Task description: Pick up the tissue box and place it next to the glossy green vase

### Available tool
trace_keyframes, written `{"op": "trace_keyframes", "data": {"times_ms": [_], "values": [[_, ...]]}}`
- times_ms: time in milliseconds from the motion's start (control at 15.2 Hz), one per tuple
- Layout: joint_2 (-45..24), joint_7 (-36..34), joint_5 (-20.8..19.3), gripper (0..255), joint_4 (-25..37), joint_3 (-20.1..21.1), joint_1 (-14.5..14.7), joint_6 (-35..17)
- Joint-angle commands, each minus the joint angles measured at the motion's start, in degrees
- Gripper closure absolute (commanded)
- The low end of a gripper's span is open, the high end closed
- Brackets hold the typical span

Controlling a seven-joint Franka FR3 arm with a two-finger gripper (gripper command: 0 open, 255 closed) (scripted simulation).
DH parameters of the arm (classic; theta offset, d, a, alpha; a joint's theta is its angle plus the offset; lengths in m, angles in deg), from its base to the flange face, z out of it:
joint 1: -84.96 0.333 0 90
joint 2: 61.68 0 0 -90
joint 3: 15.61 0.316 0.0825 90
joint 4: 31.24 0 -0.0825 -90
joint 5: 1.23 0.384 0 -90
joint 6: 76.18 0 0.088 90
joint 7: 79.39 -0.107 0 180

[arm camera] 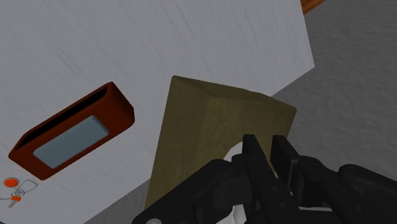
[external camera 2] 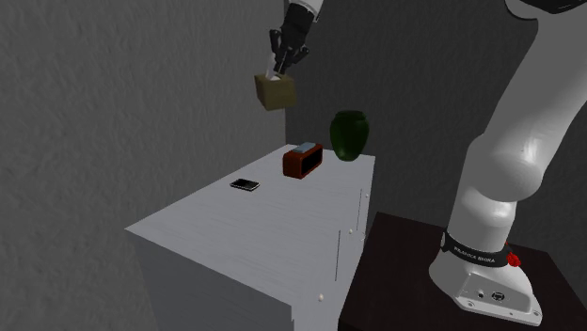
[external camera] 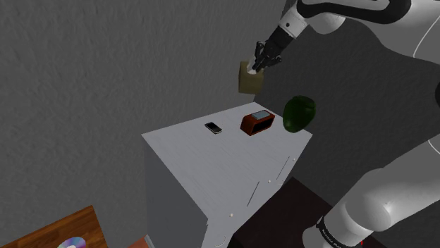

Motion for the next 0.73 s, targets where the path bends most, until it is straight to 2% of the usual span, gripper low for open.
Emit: {"op": "trace_keyframes", "data": {"times_ms": [0, 660], "values": [[1.0, 2.5, 0.2, 255, -0.8, -1.6, -0.9, 0.9], [1.9, 15.8, 0.9, 255, -0.2, -11.1, -5.8, 6.7]]}}
